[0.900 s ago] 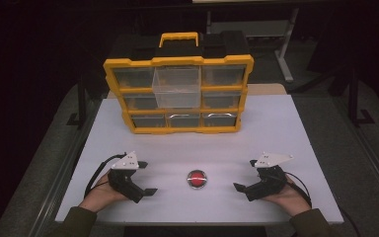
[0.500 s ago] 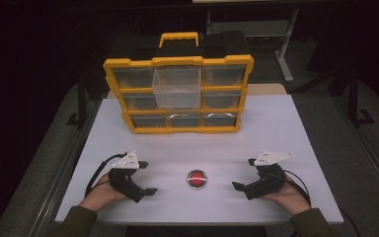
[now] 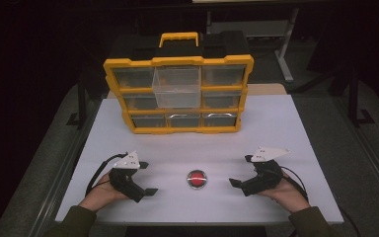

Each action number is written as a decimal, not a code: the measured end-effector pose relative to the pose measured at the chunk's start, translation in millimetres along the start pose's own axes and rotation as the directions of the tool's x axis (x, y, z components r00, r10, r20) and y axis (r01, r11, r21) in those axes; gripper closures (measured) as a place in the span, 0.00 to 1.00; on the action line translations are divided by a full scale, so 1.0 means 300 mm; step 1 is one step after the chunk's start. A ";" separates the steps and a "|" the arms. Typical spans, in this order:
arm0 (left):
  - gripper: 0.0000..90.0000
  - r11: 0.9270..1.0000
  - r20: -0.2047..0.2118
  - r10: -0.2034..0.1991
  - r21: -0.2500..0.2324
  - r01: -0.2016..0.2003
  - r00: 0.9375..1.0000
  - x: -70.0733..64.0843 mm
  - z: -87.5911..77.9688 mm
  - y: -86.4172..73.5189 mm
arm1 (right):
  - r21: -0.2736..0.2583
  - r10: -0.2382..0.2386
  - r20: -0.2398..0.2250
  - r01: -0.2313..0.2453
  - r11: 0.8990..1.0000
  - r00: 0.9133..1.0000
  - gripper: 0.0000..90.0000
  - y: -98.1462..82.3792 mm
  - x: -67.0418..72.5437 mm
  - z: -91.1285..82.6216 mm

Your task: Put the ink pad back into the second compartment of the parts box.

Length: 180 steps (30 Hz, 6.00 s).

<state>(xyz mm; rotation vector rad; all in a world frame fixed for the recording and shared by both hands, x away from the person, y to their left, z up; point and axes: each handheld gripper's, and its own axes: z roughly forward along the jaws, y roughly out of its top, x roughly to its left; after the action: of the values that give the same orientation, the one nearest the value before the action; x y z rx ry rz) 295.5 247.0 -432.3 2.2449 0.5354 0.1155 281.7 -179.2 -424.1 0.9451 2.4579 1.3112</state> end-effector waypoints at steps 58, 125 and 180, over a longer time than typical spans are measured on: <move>0.00 1.000 -0.004 0.007 0.003 -0.007 1.000 0.008 0.008 0.004 | 0.008 -0.053 -0.042 0.053 0.999 0.998 0.00 0.092 0.012 0.070; 0.00 0.999 -0.032 -0.035 -0.035 0.034 0.999 0.012 0.012 0.005 | 0.042 -0.123 -0.151 0.131 0.991 0.981 0.00 0.242 0.076 0.245; 0.00 1.000 -0.021 -0.013 -0.021 0.012 1.000 0.006 0.018 0.004 | 0.212 -0.199 -0.224 0.247 0.945 0.954 0.00 0.269 0.139 0.366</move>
<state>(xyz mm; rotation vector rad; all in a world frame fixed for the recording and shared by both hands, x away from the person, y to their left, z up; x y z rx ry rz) 299.1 243.2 -435.1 2.2222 0.5570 0.1375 334.5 -47.0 -418.8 0.5768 2.8271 1.1002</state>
